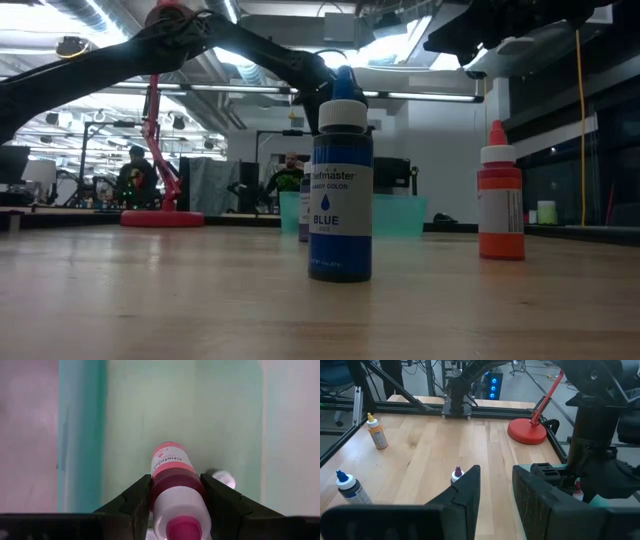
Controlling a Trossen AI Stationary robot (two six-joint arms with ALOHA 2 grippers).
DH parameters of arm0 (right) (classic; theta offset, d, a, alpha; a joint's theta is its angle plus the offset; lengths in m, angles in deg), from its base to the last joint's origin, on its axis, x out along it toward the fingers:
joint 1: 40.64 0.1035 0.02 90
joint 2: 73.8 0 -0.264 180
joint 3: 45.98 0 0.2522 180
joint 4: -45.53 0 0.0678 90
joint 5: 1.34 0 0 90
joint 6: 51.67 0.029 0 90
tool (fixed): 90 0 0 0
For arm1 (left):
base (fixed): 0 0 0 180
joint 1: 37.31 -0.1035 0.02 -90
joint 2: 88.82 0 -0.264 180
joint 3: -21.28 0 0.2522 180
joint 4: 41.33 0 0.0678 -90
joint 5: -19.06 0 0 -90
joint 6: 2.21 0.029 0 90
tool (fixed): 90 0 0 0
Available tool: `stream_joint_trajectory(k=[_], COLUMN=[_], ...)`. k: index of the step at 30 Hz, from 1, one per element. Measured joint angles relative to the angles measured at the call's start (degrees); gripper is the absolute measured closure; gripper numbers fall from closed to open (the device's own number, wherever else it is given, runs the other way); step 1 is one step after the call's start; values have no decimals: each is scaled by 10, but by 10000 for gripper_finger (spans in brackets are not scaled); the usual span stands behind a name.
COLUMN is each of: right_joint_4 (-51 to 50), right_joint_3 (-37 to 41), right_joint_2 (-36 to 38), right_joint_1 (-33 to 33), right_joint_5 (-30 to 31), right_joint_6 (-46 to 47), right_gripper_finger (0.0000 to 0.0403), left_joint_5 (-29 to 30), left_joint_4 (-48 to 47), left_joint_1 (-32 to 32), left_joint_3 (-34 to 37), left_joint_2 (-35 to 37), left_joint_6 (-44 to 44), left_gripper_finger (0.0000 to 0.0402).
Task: Pick & Place food coloring
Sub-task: Put the large pink food coloring bottle into the green bin
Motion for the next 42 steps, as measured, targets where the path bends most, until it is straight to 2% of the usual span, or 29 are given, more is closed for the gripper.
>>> stream_joint_trajectory(k=[20, 42], right_joint_4=[0, -1], right_joint_3=[0, 0], right_joint_2=[0, 0], right_joint_1=[0, 0], right_joint_5=[0, 0], right_joint_6=[0, 1], right_gripper_finger=[287, 287], left_joint_5=[6, 6], left_joint_4=[1, 29], left_joint_1=[3, 10], left_joint_3=[0, 0], left_joint_2=[0, 0], left_joint_6=[11, 21], left_gripper_finger=[243, 204])
